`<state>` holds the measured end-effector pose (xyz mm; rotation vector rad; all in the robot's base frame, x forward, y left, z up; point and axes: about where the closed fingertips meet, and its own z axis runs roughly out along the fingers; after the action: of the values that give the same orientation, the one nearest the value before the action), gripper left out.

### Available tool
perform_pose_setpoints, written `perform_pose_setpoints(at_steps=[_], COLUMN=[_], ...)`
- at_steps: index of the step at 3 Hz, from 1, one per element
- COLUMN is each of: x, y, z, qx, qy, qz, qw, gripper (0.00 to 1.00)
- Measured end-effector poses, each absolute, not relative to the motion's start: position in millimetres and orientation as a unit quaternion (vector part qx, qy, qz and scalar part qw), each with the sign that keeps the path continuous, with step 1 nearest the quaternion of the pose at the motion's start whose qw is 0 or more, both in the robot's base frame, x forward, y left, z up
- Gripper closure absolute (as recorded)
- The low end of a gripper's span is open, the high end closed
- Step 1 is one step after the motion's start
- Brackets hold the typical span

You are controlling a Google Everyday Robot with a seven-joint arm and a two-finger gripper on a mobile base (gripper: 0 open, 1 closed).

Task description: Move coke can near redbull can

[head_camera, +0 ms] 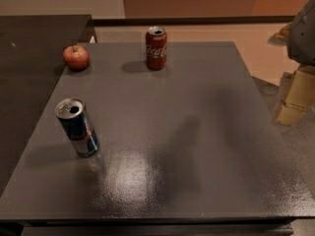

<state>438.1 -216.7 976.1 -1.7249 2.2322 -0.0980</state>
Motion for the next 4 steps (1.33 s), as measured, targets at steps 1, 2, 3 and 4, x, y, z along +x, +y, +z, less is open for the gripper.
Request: perform_pose_setpoints(at_steps=[1, 2, 3, 4], x=[438, 450, 481, 517], y=[-217, -210, -194, -172], z=[976, 973, 967, 963], qx=[-0.603, -0.585, -0.558, -0.54], qy=[0.781, 0.792, 0.806, 0.808], qz=[-0.034, -0.02, 0.001, 0.019], qw=[0.159, 0.171, 0.197, 0.233], gripper=[0.0, 0.0, 0.0, 0.0])
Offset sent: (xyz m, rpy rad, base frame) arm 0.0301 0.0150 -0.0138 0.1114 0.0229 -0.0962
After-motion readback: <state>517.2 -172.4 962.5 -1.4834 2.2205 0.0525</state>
